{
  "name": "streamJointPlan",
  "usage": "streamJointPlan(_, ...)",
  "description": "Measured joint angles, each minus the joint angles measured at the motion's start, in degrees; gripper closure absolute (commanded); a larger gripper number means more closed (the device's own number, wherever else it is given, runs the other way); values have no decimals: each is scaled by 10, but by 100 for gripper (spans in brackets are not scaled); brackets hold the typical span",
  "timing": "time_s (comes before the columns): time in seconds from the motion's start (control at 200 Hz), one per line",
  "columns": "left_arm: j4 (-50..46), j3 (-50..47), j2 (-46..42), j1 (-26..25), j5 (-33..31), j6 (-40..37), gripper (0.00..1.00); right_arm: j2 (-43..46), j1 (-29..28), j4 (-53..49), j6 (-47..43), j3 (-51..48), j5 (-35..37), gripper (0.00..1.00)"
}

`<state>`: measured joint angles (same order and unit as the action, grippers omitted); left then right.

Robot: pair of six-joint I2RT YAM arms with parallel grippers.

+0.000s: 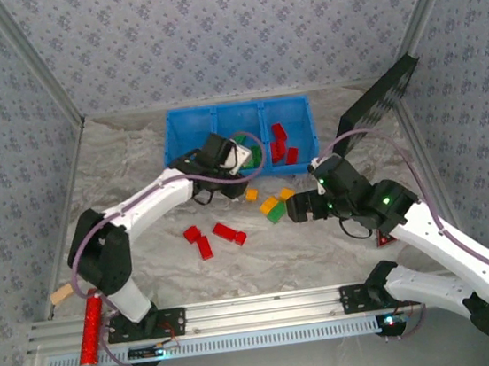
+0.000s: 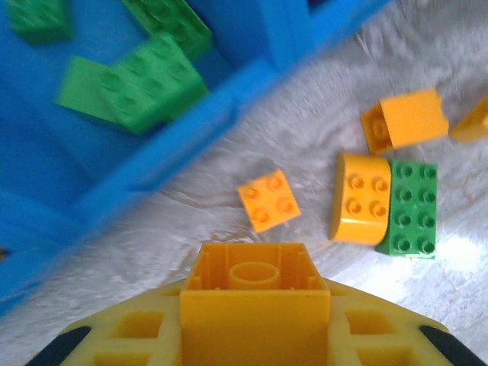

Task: Sort the legos into containers by color
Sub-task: Pick up the lego from the center of the table, then place the lego in the container.

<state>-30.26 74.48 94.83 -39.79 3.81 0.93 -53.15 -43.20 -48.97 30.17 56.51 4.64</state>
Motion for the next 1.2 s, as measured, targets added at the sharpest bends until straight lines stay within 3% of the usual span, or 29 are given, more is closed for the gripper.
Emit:
streamJointPlan(0.275, 7, 13, -38, 91, -15, 28, 94, -2, -71, 61, 106, -75, 2, 4)
streamJointPlan(0.515, 5, 55, -26, 146, -28, 58, 94, -59, -77, 121, 176, -103, -9, 3)
streamJointPlan(1.049, -17, 123, 153, 166, -43, 74, 95, -225, -77, 212, 241, -83, -86, 6)
streamJointPlan(1.199, -17, 129, 172, 168, -43, 82, 89, -264, -83, 226, 250, -57, -103, 7)
